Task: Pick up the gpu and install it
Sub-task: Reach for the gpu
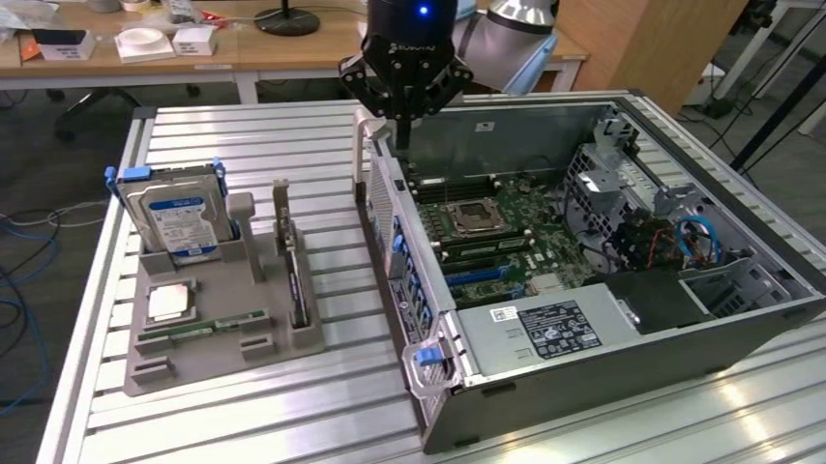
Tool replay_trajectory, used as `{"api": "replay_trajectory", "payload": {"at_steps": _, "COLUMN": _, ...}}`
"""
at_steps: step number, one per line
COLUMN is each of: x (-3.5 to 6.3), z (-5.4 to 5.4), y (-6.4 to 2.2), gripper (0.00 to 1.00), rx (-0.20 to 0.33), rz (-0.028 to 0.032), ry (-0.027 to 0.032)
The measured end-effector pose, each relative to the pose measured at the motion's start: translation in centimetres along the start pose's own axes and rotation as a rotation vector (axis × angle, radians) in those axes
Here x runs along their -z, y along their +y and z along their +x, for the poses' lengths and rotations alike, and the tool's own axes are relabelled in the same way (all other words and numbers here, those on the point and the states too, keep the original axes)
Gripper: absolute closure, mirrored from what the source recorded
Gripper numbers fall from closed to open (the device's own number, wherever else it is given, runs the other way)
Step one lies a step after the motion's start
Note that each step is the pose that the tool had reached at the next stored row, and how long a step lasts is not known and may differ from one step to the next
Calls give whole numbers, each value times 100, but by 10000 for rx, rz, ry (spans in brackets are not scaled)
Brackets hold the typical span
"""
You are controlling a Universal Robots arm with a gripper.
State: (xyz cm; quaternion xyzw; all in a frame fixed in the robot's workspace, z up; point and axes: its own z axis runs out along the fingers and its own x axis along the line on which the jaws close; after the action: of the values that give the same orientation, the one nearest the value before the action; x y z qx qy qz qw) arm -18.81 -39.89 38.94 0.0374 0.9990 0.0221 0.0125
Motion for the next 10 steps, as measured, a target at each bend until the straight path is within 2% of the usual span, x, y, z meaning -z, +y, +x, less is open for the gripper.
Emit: {"api": "replay_trajectory", "payload": {"at_steps": 10, "x": 0, "z": 53, "y": -4, "gripper": 89, "rx": -1, "rz": 0, "ry": 1}}
